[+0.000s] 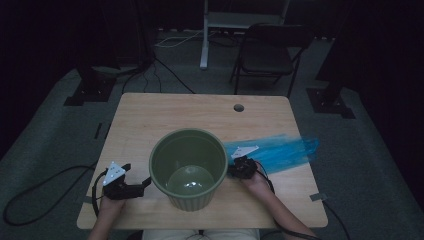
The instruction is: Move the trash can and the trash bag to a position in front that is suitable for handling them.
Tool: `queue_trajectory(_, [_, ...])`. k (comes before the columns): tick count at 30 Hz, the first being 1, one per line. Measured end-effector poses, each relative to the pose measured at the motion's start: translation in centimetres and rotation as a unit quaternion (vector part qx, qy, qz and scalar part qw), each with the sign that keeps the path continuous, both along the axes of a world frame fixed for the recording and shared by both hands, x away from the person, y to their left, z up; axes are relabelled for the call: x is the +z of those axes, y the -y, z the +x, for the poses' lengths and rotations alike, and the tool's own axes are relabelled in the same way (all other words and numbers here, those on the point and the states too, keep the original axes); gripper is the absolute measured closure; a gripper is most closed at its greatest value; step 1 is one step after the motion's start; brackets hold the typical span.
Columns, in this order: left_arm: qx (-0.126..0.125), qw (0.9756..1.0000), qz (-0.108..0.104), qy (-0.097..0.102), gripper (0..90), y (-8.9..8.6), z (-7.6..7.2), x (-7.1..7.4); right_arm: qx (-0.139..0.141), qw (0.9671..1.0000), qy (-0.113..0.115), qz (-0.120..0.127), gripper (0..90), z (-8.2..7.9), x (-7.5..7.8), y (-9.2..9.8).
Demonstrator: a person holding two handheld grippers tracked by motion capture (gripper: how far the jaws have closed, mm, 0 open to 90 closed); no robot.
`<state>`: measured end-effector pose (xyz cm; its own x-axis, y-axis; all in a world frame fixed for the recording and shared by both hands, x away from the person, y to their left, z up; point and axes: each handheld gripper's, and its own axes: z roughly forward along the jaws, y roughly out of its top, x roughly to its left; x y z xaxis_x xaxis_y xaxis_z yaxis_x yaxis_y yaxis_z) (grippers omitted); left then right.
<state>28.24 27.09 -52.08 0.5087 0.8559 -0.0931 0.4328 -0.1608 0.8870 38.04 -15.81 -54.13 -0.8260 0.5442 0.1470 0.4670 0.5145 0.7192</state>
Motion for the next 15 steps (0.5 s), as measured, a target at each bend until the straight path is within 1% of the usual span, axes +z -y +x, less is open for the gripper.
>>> queue_trajectory(1, [-0.001, 1.0, 0.0, -0.001, 0.2, 0.1, 0.0, 0.0, 0.012, 0.9999, -0.003, 0.001, 88.7, -0.3, -0.1, 0.2])
queue_trajectory(2, [-0.002, 1.0, 0.002, -0.001, 0.2, 0.1, 0.0, 0.0, 0.016, 0.9999, -0.005, 0.003, 88.7, -0.5, -0.2, 0.4])
queue_trajectory(3, [-0.002, 1.0, 0.004, 0.0, 0.2, 0.1, 0.0, 0.0, 0.017, 0.9998, -0.011, 0.006, 88.5, -0.6, -0.2, 0.6])
queue_trajectory(4, [-0.003, 1.0, 0.003, -0.001, 0.2, 0.1, 0.0, 0.0, 0.015, 0.9998, -0.01, 0.003, 87.6, -0.8, -0.1, 0.7])
queue_trajectory(5, [-0.004, 1.0, 0.002, -0.001, 0.2, 0.2, 0.0, 0.0, 0.007, 0.9999, -0.007, -0.002, 84.6, -0.8, 0.0, 0.7])
queue_trajectory(6, [-0.004, 1.0, 0.002, -0.001, 0.2, 0.2, 0.0, 0.0, 0.007, 0.9999, -0.007, -0.002, 84.6, -0.8, 0.0, 0.7])
queue_trajectory(7, [-0.003, 1.0, 0.0, -0.003, 0.2, 0.2, 0.1, -0.1, 0.004, 0.9999, -0.009, -0.004, 79.6, -0.9, 0.0, 0.7])
queue_trajectory(8, [-0.004, 1.0, 0.0, -0.004, 0.2, 0.2, 0.1, -0.1, -0.003, 0.9999, -0.005, -0.012, 73.1, -1.0, 0.2, 0.5])
queue_trajectory(10, [-0.004, 1.0, 0.003, -0.002, 0.2, 0.2, 0.0, -0.1, -0.013, 0.9998, -0.017, -0.005, 62.9, -1.2, 0.3, 0.5])
queue_trajectory(11, [-0.005, 1.0, 0.002, -0.003, 0.2, 0.2, 0.0, -0.1, -0.023, 0.9994, -0.024, -0.001, 60.8, -1.3, 0.4, 0.5])
queue_trajectory(12, [-0.005, 1.0, 0.004, -0.002, 0.2, 0.2, 0.0, 0.0, -0.03, 0.999, -0.034, 0.002, 56.0, -1.4, 0.6, 0.6])
queue_trajectory(13, [-0.005, 1.0, 0.003, -0.001, 0.2, 0.2, 0.0, 0.0, -0.041, 0.9985, -0.036, 0.008, 52.6, -1.7, 0.9, 0.8])
queue_trajectory(15, [-0.004, 1.0, 0.001, -0.005, 0.2, 0.1, 0.0, -0.1, -0.053, 0.9975, -0.045, 0.011, 46.6, -2.1, 1.6, 1.3])
